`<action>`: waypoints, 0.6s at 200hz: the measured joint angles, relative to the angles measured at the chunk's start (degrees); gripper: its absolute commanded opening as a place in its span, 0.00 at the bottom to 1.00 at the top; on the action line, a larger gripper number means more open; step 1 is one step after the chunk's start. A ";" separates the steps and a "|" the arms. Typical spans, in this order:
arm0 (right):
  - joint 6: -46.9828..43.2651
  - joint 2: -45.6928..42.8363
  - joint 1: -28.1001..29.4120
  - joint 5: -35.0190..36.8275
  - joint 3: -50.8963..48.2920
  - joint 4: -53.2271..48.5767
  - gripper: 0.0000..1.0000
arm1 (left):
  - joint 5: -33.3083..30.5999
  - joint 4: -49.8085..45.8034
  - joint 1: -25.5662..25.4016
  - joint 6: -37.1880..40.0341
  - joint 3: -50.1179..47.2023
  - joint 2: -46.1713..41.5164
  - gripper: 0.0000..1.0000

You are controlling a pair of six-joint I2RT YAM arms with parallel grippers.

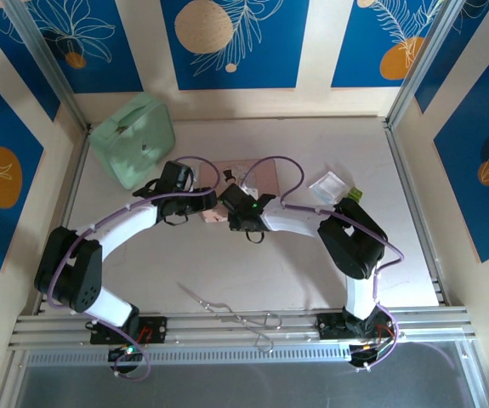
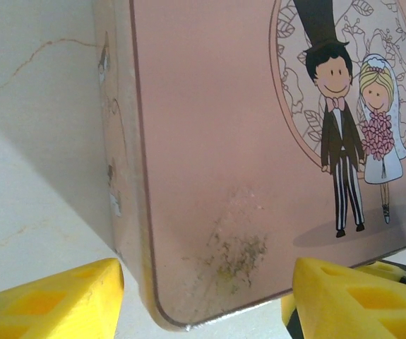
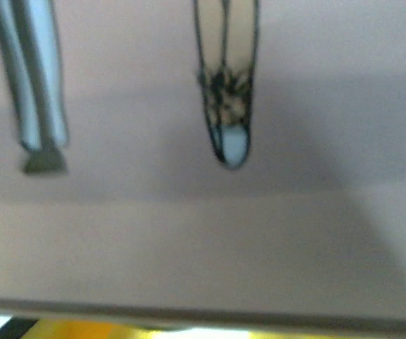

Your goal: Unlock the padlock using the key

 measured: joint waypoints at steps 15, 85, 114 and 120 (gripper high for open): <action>-1.73 -1.68 0.17 -1.14 -4.70 3.45 0.48 | -0.02 0.00 0.00 0.02 -0.04 0.00 0.64; -10.73 -6.99 -2.89 -4.02 -11.69 14.45 0.47 | 0.00 0.04 0.00 0.37 -0.22 0.07 0.64; -12.83 -6.56 -4.02 -4.26 -11.89 17.18 0.44 | 0.00 0.02 0.00 0.37 -0.22 0.68 0.64; -13.11 -6.36 -4.02 -4.37 -11.89 17.42 0.44 | 0.00 0.02 0.00 0.37 -0.22 0.79 0.64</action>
